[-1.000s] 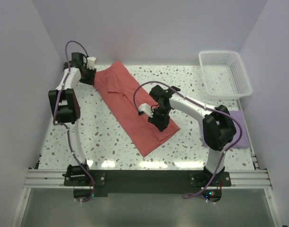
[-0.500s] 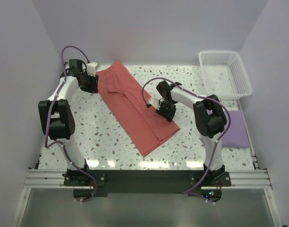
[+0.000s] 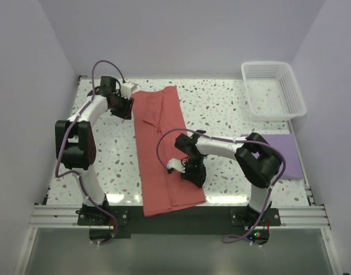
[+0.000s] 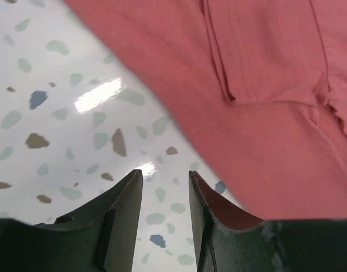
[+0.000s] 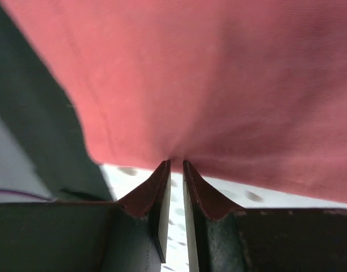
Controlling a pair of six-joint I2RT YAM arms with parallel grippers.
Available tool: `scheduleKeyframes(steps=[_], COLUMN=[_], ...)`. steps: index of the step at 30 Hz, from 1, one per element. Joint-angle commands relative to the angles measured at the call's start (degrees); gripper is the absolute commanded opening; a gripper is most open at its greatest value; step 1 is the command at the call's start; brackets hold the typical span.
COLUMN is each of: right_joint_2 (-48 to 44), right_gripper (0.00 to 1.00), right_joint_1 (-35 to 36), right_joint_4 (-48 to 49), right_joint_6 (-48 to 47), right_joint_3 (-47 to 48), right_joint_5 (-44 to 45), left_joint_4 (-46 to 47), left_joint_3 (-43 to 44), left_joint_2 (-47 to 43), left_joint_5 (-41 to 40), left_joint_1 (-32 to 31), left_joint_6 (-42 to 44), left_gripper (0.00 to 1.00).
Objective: Fold and stack the t-shirts
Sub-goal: Fold the tshirt
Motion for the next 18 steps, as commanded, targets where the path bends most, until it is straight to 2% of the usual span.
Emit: scheduleKeyframes(steps=[1, 5, 9, 13, 18], right_joint_2=[-2.24, -0.49, 2.06, 3.38, 4.18], right_gripper=[0.19, 0.20, 0.20, 0.20, 0.20], right_joint_1=[-1.07, -6.95, -14.94, -19.00, -22.61], right_joint_4=[-5.49, -9.27, -8.93, -6.21, -3.83], right_joint_6=[2.38, 0.89, 1.67, 3.95, 6.33], right_joint_3=[3.40, 10.53, 18.08, 24.41, 26.97], right_joint_5=[-14.18, -16.73, -15.33, -11.73, -9.18], left_joint_4=[1.10, 1.36, 0.49, -1.80, -3.03], left_joint_3=[0.92, 3.81, 7.24, 11.99, 21.03], left_joint_2=[-0.01, 3.50, 8.07, 13.70, 22.57], left_joint_5=[0.63, 0.98, -0.77, -2.71, -5.25], left_joint_1=[-3.72, -7.33, -9.79, -10.50, -10.50], left_joint_6=[0.16, -0.28, -0.72, -1.86, -2.82], left_gripper=[0.43, 0.43, 0.43, 0.41, 0.39])
